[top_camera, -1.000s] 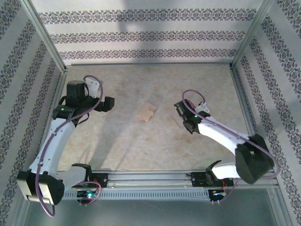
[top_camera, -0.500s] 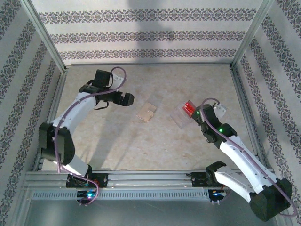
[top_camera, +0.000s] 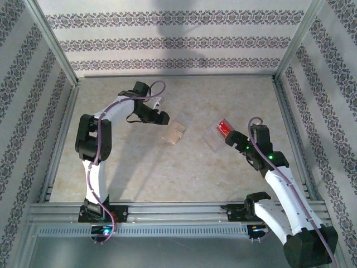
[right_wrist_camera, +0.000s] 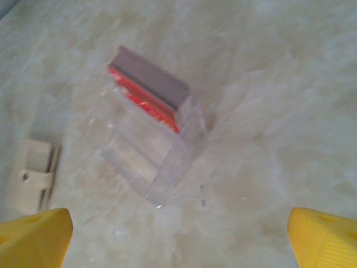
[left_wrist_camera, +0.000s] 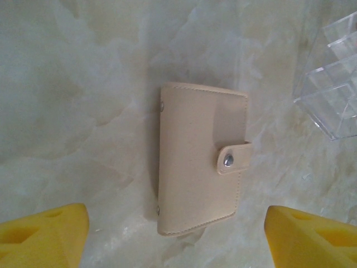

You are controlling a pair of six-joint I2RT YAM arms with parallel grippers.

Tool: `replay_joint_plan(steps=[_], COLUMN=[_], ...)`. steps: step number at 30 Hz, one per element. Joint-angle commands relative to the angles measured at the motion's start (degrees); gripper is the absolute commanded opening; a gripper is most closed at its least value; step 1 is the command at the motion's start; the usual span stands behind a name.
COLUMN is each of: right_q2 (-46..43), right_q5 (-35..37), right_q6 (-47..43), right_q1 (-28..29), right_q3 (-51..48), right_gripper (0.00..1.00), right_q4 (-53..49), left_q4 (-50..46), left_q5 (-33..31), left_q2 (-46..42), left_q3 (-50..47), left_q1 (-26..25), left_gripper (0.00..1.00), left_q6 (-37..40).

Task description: Put the credit cards into the card holder

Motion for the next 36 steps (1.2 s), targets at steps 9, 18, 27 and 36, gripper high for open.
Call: replay_joint_plan(steps=[9, 18, 27, 36], right_q2=[-3.36, -3.72, -4.63, -6.15], right_q5=[-8.02, -6.18, -5.22, -3.00], right_q6=[-2.86, -1.39, -0.78, 0.36], right_q1=[3.21, 5.92, 7.37, 9.82], right_q3=[-1.77, -1.78, -1.53, -2.14], right_gripper=[0.98, 0.99, 0.98, 0.98], right_q4=[0.17, -0.97, -2.50, -3.17], left_q4=[-7.71, -8.64, -8.86, -9.29], left_q5=[5.83, 4.01, -1.85, -1.56], left_q2=[8.76, 11.35, 12.33, 12.36], left_q3=[7.44, 8.45, 8.70, 9.16], left_q1=[-1.55, -3.61, -4.57, -5.39], left_gripper=[0.59, 0.44, 0.46, 0.19], left_q6=[0.47, 1.04, 0.98, 0.17])
